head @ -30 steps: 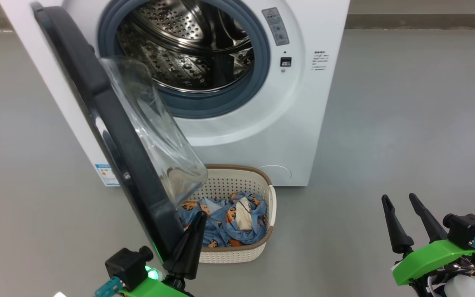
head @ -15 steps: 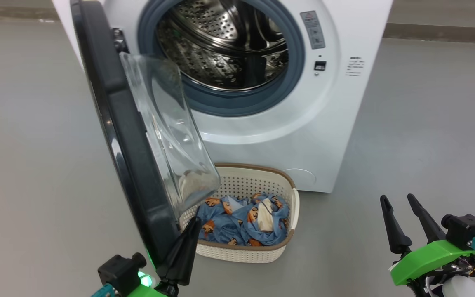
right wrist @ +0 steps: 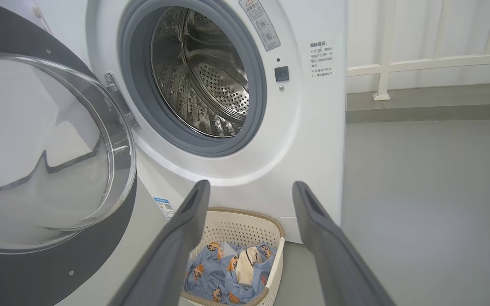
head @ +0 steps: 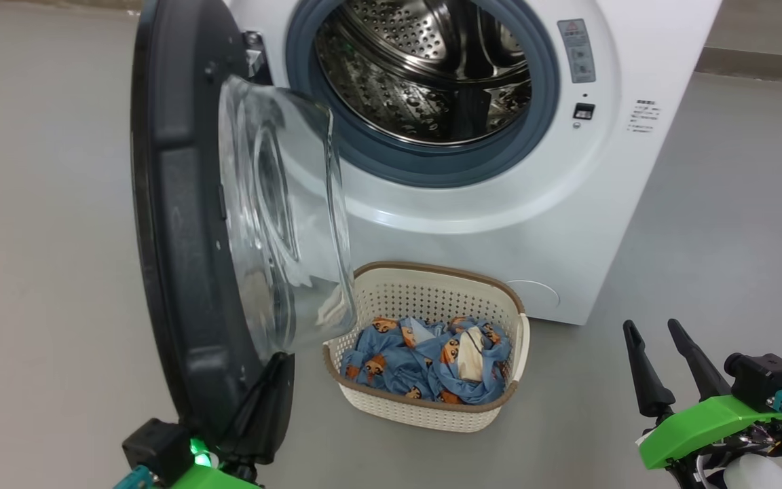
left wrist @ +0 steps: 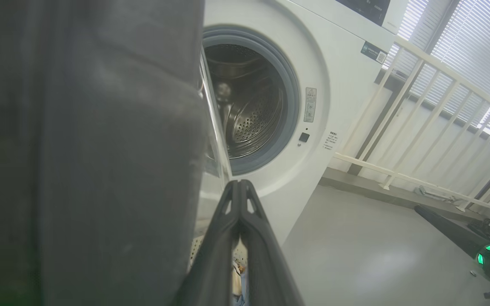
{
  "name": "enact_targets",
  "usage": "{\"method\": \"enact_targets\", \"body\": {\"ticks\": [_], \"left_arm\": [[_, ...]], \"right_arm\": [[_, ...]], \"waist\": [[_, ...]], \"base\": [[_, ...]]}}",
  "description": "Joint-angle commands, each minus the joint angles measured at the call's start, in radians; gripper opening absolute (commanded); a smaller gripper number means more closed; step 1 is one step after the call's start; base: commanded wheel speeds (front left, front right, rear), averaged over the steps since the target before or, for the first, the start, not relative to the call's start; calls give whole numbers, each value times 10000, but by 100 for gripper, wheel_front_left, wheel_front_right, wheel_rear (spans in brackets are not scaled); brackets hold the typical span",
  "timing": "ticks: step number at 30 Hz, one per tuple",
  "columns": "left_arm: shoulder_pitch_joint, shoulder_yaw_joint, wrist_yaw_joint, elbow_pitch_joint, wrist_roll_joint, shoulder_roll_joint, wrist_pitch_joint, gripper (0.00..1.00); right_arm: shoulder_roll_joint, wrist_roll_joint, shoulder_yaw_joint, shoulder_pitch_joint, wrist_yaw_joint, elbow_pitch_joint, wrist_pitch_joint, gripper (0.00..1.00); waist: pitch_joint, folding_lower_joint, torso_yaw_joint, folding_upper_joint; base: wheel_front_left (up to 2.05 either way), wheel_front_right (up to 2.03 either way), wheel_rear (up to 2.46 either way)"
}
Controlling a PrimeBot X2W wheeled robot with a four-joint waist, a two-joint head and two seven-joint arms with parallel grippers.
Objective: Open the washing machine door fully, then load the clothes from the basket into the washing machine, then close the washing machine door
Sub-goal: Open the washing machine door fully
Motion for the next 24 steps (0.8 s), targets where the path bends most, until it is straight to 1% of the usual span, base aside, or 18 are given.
{"method": "enact_targets", "body": {"ticks": [1, 12, 18, 24], "left_arm": [[-288, 587, 194, -112, -120, 298, 24, 0], [-382, 1005, 556, 98, -307, 654, 260, 0], [-667, 1412, 733, 383, -419, 1117, 443, 0], [-1095, 1851, 858, 790, -533, 1669, 619, 0]], "right_arm": [[-93, -48, 93, -46, 75, -239, -122, 100], [14, -98, 29, -29, 75, -247, -122, 100], [121, -127, -24, -55, 75, -290, -122, 100], [215, -200, -79, -175, 75, -361, -122, 100]], "waist": [[11, 0, 157, 0], [30, 0, 543, 0], [147, 0, 704, 0], [492, 0, 800, 0]], "base": [[0, 0, 0], [0, 0, 0], [0, 0, 0], [0, 0, 0]]}}
